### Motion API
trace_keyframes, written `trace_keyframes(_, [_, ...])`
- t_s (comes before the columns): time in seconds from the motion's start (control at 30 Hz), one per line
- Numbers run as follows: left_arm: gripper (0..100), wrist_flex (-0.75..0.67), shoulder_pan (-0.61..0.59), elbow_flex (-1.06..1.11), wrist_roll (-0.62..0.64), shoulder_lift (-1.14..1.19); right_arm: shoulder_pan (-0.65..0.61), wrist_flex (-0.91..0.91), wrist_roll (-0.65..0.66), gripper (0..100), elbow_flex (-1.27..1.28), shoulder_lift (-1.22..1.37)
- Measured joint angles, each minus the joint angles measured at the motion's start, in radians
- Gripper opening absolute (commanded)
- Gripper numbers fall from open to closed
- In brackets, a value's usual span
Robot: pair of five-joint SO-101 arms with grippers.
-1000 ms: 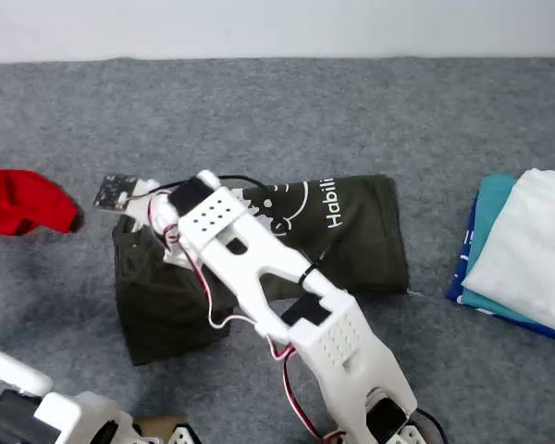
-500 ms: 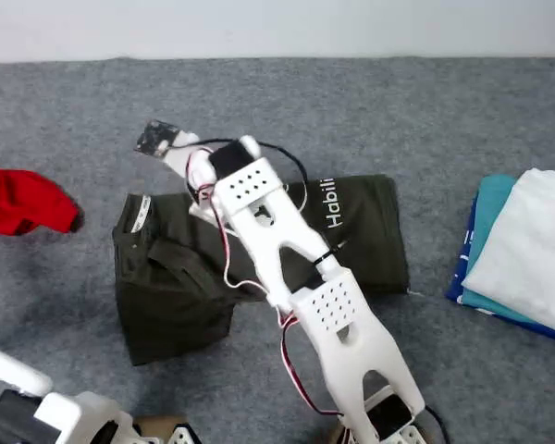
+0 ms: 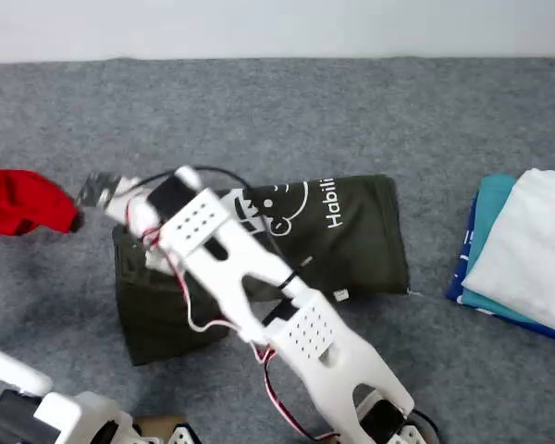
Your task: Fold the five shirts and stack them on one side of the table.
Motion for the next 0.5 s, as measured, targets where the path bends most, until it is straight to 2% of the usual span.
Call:
trace_keyframes(0.13, [1, 0.0, 0.0, 0.0, 0.0, 0.0, -0.021, 0.0, -0.014, 0.9, 0.124, -0.008])
trace_keyframes(0.23, [1, 0.0, 0.0, 0.0, 0.0, 0.0, 0.012, -0.009, 0.008, 0.9, 0.144, -0.006])
trace_keyframes(0.37, [1, 0.0, 0.02, 0.0, 0.0, 0.0, 0.15, -0.081, 0.103, 0.9, 0.144, 0.049])
trace_keyframes(0.5, [1, 0.0, 0.041, 0.0, 0.0, 0.0, 0.278, -0.126, 0.129, 0.9, 0.127, 0.054])
